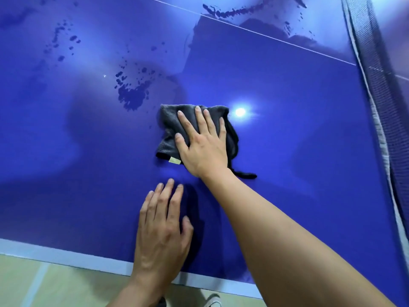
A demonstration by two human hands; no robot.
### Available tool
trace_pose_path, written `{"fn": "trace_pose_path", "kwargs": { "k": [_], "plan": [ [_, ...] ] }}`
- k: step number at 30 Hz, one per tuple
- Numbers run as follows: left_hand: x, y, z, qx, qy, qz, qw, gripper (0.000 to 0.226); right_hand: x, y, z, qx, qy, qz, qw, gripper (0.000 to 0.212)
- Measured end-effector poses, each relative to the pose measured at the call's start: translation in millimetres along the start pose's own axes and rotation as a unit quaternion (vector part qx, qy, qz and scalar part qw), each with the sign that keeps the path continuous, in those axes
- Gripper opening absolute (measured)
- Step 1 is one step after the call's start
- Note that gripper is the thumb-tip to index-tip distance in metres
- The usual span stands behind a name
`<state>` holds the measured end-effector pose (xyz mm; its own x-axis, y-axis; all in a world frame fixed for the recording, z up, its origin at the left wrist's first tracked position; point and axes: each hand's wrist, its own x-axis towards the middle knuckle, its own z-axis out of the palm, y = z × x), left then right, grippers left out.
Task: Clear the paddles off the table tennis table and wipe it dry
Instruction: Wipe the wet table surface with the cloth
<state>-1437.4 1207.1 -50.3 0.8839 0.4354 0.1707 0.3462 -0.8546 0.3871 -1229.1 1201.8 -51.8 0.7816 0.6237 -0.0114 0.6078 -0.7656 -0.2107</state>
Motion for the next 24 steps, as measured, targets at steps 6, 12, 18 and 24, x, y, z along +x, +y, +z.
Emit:
{"fn": "trace_pose_path", "kwargs": {
  "k": [6, 12, 18, 24],
  "plan": [
    [-30.8, 54.0, 23.1, 0.014, -0.028, 0.072, 0.997, 0.059, -14.3, 56.6, -10.5, 0.017, 0.014, -0.040, 0.999, 0.056],
    [-40.7, 80.1, 30.2, 0.041, -0.024, 0.034, 0.998, 0.056, -87.7, 207.7, -44.5, 0.008, 0.031, 0.089, 0.996, 0.056],
    [-41.2, 85.3, 29.8, 0.046, -0.025, 0.029, 0.998, 0.056, -165.3, 342.1, -68.6, -0.016, 0.059, 0.207, 0.977, 0.058],
    [-43.2, 88.4, 29.9, 0.056, -0.008, 0.024, 0.998, 0.055, -201.3, 385.6, -76.4, -0.015, 0.077, 0.253, 0.964, 0.061]
  ]
}}
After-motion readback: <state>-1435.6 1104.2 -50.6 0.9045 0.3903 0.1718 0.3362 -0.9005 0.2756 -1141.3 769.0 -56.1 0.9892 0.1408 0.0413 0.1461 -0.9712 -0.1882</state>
